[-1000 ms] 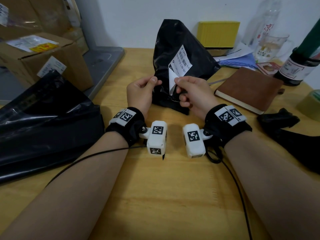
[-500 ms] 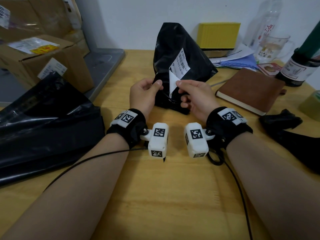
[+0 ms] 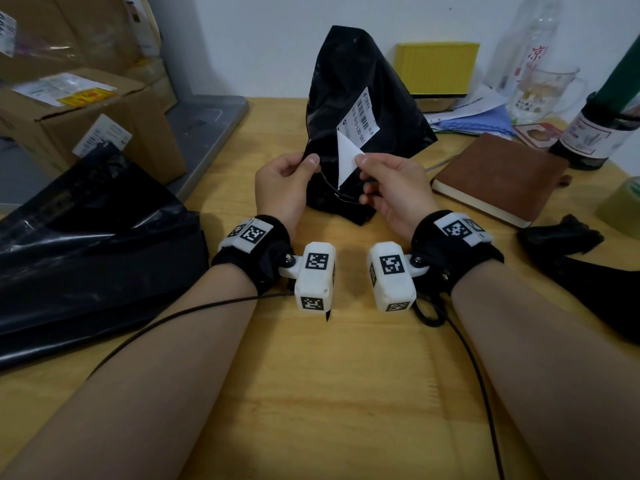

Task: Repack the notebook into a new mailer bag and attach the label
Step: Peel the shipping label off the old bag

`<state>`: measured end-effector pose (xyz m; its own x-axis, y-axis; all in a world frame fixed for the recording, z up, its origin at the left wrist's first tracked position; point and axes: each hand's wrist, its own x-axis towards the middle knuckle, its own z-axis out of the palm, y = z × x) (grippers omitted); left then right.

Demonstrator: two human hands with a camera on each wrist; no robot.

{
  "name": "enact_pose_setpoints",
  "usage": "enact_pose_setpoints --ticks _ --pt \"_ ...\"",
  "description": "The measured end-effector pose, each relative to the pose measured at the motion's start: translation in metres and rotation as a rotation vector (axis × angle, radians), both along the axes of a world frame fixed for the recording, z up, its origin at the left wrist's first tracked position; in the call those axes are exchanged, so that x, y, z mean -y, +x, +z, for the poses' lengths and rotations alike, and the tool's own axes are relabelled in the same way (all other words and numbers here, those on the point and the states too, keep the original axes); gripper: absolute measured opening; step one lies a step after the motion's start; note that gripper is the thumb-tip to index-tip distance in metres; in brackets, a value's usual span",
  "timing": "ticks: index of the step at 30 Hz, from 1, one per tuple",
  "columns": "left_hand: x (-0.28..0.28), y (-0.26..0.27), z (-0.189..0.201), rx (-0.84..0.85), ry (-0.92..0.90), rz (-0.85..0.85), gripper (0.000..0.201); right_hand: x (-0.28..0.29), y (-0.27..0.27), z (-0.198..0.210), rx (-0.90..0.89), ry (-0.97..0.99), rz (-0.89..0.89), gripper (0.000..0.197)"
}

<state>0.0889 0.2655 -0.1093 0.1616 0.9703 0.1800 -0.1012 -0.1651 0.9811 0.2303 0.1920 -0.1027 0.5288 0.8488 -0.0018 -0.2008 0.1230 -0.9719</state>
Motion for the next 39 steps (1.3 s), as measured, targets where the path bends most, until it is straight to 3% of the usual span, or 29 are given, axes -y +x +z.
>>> enact_pose_setpoints --ticks 39 --pt "-0.0018 -0.0011 0.0003 0.017 -0.022 0.068 0.013 -0.0036 0.0068 -0.0042 0.035 0.044 -0.089 0.007"
